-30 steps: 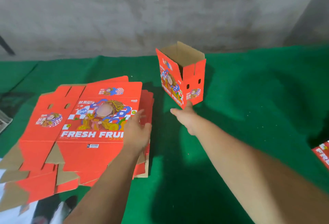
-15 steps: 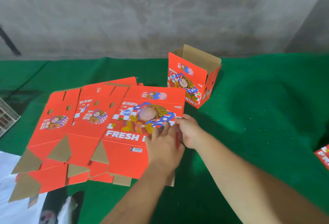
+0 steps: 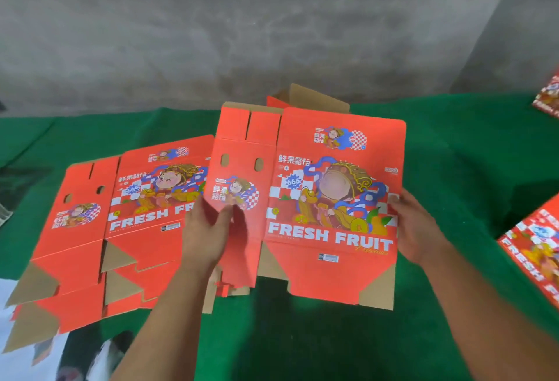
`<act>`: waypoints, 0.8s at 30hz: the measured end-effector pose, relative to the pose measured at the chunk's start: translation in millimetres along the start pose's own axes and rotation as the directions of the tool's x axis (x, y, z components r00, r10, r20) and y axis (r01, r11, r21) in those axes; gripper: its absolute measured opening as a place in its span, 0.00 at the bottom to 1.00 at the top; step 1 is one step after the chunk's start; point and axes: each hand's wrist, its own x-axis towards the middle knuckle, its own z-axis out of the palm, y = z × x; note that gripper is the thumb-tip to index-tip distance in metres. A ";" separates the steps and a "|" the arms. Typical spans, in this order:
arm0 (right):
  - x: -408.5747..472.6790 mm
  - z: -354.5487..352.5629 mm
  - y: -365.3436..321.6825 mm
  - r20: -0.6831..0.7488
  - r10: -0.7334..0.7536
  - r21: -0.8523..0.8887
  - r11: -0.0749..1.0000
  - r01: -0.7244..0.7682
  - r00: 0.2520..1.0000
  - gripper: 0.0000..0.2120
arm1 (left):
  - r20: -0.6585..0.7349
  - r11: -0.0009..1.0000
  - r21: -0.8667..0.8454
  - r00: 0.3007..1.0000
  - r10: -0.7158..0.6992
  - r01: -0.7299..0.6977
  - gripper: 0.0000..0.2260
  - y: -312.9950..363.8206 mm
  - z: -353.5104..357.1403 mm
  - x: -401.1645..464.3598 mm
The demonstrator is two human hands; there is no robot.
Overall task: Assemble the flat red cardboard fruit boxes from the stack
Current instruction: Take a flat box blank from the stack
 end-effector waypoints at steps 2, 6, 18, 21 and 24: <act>2.5 -6.4 -3.4 -0.129 -0.018 -0.060 0.998 0.010 0.992 0.11 | 0.050 1.000 -0.002 0.999 0.005 -0.005 0.33 11.5 6.9 -10.5; -1.9 -9.3 -11.9 -0.251 -0.039 -0.242 0.970 -0.024 0.967 0.13 | 0.129 1.000 -0.021 0.992 -0.012 0.015 0.36 28.7 17.6 -28.8; -28.9 -21.5 -16.9 -0.229 0.240 -0.506 0.799 -0.326 0.943 0.20 | 0.497 0.888 -0.356 0.864 -0.084 0.291 0.19 29.4 50.5 -58.8; -46.1 -27.4 -20.8 -0.084 0.350 -0.258 0.897 -0.359 0.933 0.15 | 0.547 0.840 -0.368 0.823 -0.151 0.398 0.27 29.9 44.8 -63.8; -54.0 -39.0 -21.3 0.009 0.164 0.199 0.966 -0.162 0.986 0.12 | 0.610 0.771 -0.400 0.772 -0.180 0.496 0.29 29.2 37.6 -67.8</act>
